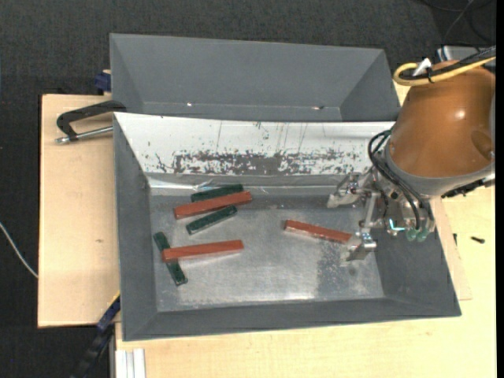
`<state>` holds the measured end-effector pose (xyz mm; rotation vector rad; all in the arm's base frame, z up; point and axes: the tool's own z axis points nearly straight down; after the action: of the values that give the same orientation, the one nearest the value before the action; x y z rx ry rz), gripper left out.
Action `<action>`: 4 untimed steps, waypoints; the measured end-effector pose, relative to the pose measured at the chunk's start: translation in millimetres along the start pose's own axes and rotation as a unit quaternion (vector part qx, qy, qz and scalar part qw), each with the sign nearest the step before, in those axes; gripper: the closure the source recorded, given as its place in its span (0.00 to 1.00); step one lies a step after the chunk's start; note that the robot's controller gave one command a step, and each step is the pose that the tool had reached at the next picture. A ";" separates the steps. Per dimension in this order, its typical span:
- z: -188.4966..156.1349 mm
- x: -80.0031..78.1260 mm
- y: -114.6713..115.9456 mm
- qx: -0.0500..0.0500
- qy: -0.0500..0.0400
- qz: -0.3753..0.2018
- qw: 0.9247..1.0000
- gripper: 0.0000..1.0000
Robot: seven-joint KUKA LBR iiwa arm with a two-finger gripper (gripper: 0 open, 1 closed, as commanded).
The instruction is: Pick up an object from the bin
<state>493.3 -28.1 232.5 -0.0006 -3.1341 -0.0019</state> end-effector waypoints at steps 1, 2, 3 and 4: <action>-3.9 -1.6 0.0 0.000 -0.004 0.000 1.000 0.00; 40.5 -7.1 -7.0 0.000 -0.008 0.007 1.000 0.00; 109.2 -28.4 -0.5 0.000 -0.006 -0.005 1.000 0.00; 151.0 -45.4 2.9 -0.001 -0.019 0.025 1.000 1.00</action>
Offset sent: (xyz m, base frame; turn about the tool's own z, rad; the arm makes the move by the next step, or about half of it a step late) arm 0.0123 -0.0256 -0.1625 0.0512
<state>537.6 -25.0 81.1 -0.0807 -3.1704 -0.0035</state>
